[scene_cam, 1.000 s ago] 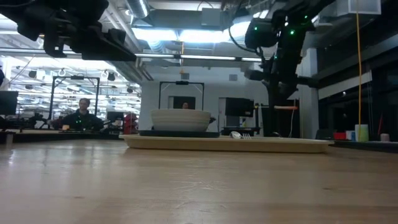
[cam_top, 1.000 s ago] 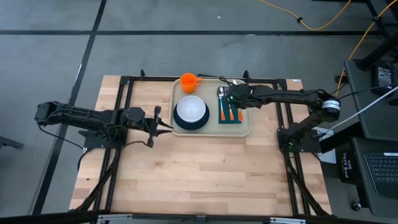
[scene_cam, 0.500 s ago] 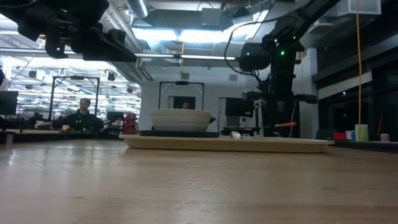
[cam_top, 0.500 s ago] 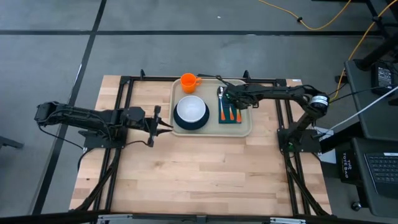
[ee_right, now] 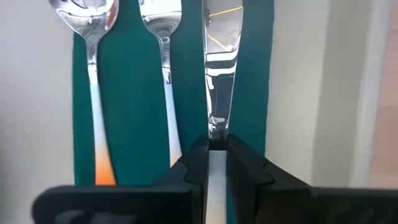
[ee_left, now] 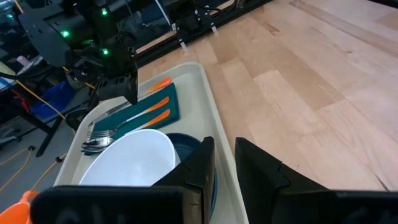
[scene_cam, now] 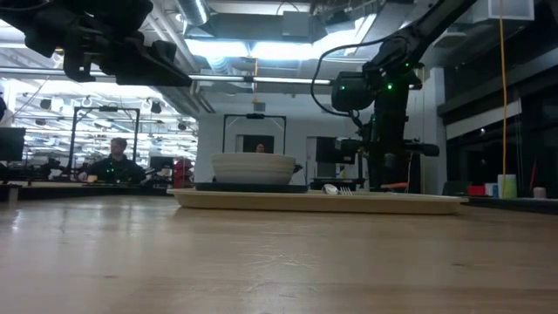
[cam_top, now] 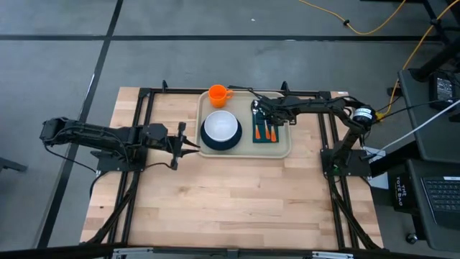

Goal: Set up tray
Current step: Put the orange knife on the dark green napkin on the gray tray

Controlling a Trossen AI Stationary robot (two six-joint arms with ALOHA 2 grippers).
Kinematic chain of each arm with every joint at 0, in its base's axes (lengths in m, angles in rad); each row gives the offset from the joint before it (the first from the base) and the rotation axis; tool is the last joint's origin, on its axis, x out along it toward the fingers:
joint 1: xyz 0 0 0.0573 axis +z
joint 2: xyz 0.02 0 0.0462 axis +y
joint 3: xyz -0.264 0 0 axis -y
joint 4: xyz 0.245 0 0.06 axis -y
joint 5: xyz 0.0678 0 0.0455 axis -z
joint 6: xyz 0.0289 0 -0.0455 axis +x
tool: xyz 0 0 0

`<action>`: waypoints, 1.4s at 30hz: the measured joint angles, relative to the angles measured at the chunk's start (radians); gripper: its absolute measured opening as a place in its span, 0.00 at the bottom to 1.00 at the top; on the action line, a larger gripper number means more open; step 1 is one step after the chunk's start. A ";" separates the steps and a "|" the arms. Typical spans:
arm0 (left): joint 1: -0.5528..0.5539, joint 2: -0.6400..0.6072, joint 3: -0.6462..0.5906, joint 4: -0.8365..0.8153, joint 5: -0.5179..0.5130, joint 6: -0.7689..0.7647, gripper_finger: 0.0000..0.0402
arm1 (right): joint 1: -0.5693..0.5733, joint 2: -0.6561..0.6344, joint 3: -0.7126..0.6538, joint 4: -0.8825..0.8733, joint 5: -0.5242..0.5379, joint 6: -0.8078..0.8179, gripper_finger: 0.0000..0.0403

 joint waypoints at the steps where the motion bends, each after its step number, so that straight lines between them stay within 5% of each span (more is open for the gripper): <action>1: 0.000 0.000 0.000 0.000 0.000 0.000 0.15 | 0.000 0.000 0.000 0.003 0.000 0.001 0.10; 42: 0.000 0.000 0.000 0.000 0.000 -0.002 0.15 | 0.000 0.000 -0.103 0.157 0.019 0.013 0.10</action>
